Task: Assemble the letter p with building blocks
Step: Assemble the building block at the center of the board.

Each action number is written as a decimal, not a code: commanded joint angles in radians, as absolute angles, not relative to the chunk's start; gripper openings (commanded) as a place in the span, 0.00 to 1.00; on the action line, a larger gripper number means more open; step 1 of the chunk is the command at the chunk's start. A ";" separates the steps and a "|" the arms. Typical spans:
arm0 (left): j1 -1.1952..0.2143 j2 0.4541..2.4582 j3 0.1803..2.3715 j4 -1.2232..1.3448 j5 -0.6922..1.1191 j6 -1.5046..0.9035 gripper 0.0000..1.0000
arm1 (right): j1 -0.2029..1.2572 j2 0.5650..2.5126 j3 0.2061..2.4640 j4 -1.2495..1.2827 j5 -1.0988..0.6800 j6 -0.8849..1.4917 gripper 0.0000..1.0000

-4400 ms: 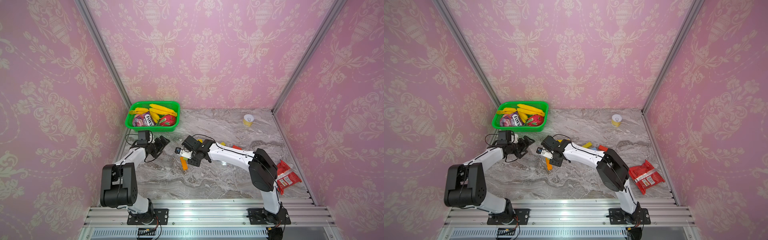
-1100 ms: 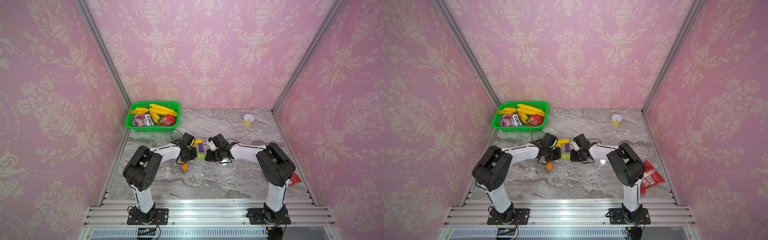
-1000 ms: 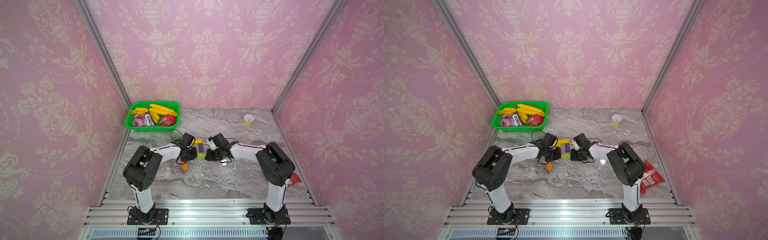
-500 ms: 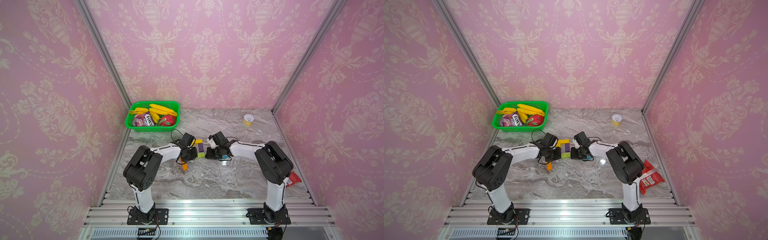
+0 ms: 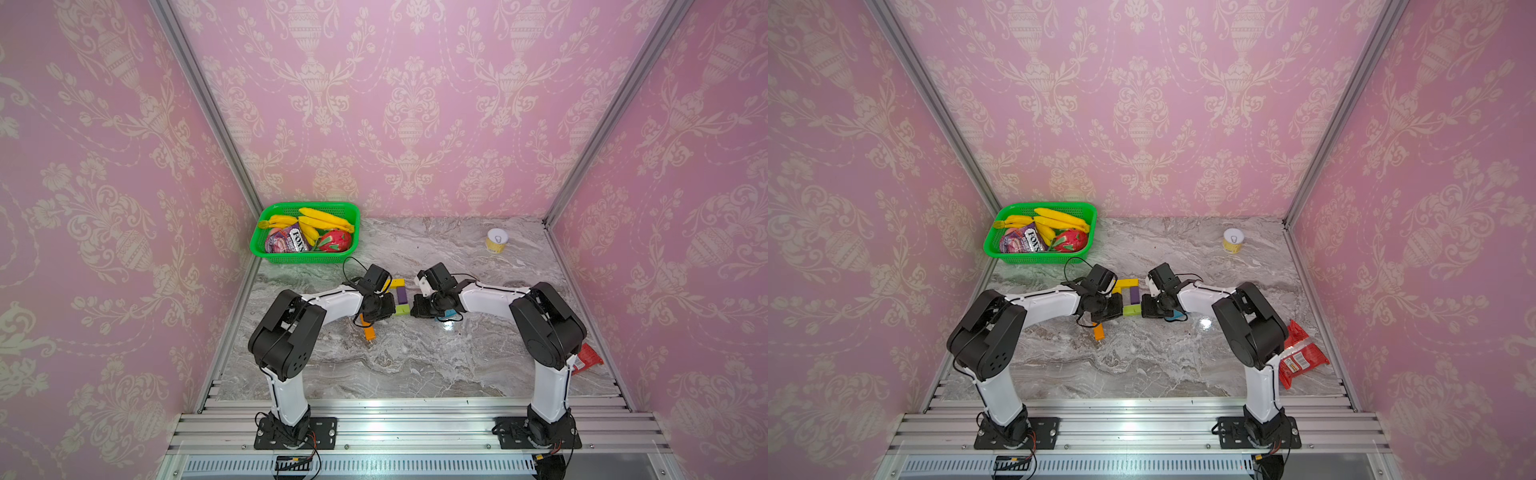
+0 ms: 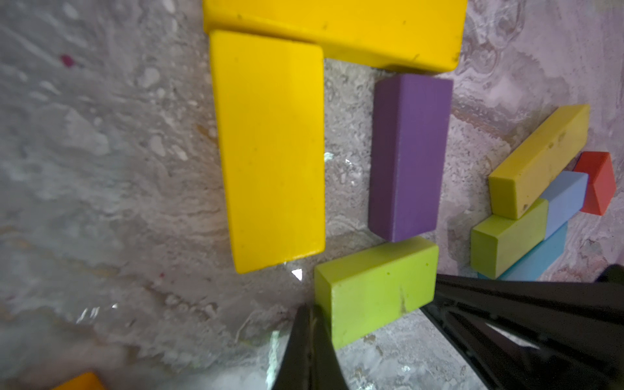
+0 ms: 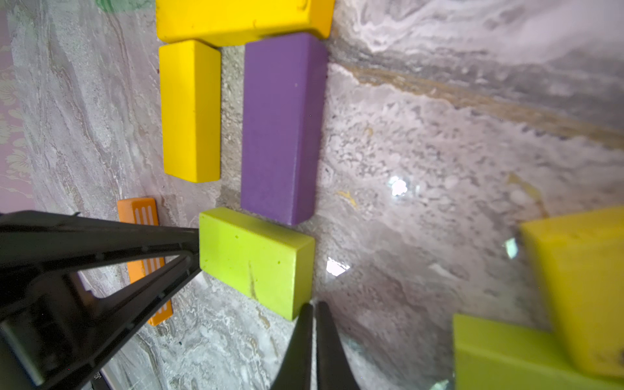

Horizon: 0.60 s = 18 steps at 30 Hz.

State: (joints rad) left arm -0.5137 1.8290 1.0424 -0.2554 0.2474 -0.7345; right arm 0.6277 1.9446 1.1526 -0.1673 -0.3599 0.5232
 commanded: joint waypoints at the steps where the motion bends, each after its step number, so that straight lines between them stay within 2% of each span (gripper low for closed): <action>1: -0.525 1.859 1.059 -0.264 0.242 -0.747 0.00 | 0.633 1.990 1.173 -0.176 -0.362 0.502 0.09; 18: -0.525 1.873 1.085 -0.272 0.231 -0.747 0.00 | 0.633 1.996 1.167 -0.167 -0.375 0.509 0.09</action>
State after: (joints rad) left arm -0.5137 1.8416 1.0649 -0.2714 0.2241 -0.7345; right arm 0.6258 1.9579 1.1683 -0.1654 -0.3630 0.5236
